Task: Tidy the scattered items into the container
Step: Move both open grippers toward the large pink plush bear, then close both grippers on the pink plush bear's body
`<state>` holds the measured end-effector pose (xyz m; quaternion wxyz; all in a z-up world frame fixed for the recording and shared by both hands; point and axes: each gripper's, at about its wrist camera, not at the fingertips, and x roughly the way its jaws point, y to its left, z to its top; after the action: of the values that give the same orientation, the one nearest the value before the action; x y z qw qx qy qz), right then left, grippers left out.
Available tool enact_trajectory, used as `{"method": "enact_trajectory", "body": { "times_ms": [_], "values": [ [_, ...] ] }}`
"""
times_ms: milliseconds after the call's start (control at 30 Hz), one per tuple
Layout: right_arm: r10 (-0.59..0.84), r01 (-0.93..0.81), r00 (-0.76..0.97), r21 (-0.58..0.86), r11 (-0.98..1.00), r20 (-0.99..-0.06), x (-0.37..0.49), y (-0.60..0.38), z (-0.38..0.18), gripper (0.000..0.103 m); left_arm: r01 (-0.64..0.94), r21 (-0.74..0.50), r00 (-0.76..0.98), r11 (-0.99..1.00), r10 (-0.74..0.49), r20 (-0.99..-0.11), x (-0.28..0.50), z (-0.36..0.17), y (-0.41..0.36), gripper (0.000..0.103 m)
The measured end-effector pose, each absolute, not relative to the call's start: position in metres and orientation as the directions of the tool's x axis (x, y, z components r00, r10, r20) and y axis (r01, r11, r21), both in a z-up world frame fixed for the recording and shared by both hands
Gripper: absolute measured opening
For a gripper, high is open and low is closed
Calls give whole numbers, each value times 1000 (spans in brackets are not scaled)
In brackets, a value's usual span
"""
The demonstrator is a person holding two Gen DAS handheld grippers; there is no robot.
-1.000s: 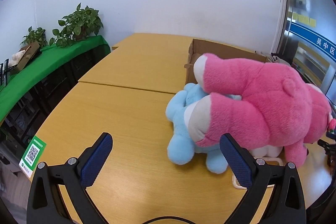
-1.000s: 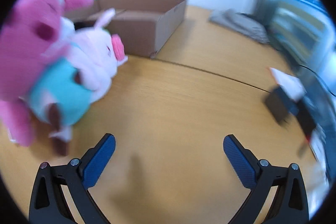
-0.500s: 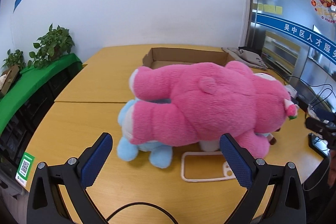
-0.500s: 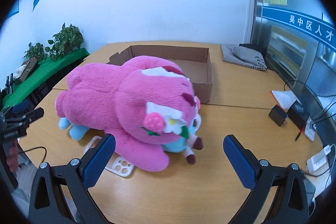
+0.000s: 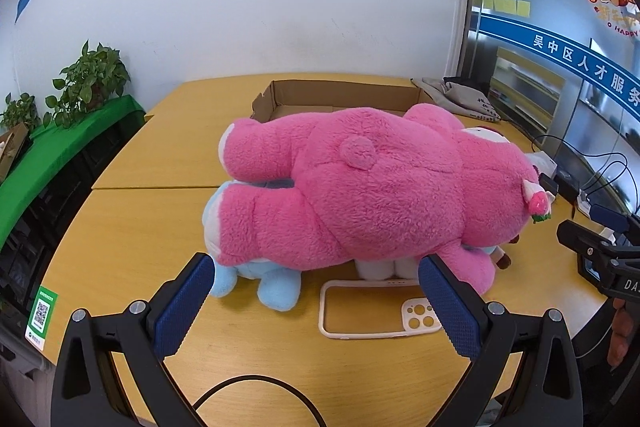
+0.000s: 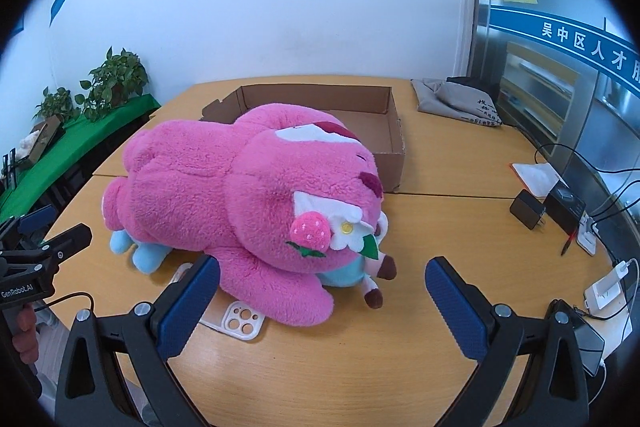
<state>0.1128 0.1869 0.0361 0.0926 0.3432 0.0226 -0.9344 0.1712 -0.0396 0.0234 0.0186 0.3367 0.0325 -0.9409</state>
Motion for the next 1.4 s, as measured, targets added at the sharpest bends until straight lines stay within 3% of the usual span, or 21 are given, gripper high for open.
{"method": "enact_trajectory", "body": {
  "times_ms": [267,633,900,1067,1400],
  "values": [
    [-146,175,-746,21,-984,-650,104,191,32,102,46,-75,-765,-996,13,-643,154,27,-46,103],
    [-230,210,-707,111,-971,-668,52,203,48,102,-42,-222,-708,-974,186,-681,97,38,-69,103],
    [-308,254,-586,191,-948,-749,-10,189,14,102,-114,-309,-589,-944,315,-744,36,8,-57,103],
    [-368,297,-571,233,-926,-734,-18,187,-2,101,-140,-376,-567,-916,385,-728,24,-9,-58,103],
    [-344,333,-640,155,-930,-687,9,172,0,60,-171,-374,-566,-911,402,-720,39,-3,-58,60]
  ]
}}
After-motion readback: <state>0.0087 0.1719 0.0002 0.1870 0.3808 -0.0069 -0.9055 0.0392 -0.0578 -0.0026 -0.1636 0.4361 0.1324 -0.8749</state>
